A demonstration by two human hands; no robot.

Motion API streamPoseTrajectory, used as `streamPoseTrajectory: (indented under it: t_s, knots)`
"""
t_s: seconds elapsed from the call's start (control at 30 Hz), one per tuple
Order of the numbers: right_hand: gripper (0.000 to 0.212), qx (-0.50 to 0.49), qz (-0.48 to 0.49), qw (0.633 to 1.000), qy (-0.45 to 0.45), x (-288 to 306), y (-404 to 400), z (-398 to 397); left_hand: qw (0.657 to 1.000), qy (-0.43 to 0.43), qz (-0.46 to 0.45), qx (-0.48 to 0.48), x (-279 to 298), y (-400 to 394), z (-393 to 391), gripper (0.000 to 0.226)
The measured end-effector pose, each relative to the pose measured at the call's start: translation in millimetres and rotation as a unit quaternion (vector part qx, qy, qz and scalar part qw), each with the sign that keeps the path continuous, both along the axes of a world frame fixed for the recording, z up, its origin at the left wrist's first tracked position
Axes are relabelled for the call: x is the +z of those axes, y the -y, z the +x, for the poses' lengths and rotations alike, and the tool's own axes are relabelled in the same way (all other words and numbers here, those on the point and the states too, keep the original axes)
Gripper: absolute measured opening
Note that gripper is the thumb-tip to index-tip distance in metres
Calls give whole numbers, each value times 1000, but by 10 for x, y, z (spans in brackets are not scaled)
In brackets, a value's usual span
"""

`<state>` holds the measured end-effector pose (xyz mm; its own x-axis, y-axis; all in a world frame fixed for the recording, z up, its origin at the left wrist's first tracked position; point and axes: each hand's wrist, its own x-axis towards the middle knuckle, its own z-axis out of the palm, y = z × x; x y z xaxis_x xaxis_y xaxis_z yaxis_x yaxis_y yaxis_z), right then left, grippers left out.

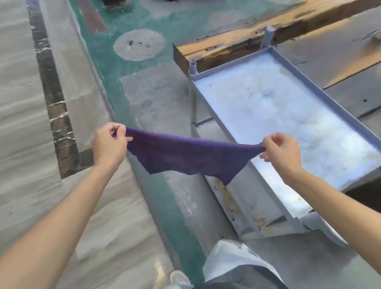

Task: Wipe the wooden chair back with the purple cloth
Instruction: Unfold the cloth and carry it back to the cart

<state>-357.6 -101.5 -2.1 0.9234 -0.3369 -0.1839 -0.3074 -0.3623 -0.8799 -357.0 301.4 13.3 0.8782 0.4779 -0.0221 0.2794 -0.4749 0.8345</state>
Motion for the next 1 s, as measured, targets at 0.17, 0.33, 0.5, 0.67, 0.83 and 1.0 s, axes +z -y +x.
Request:
streamPoseTrajectory:
  t_s: [0.17, 0.33, 0.5, 0.67, 0.83, 1.0]
  knots:
    - [16, -81, -57, 994, 54, 75, 195, -100, 987, 83, 19, -136, 128, 370, 1076, 13]
    - [21, -192, -70, 972, 113, 78, 390, -28, 966, 157, 55, -198, 160, 906, 1895, 14]
    - [18, -312, -84, 942, 94, -22, 645, 104, 927, 134, 86, -341, 170, 1770, 2792, 21]
    - [7, -392, -9, 919, 54, -193, 814, 244, 911, 114, 106, -382, -22, 2226, 3145, 24]
    - [25, -454, 11, 891, 9, -562, 894, 500, 885, 57, 122, -445, -408, 2763, 3683, 22]
    - [25, -485, -17, 873, -47, -883, 849, 810, 851, -16, 158, -500, -913, 3094, 4167, 20]
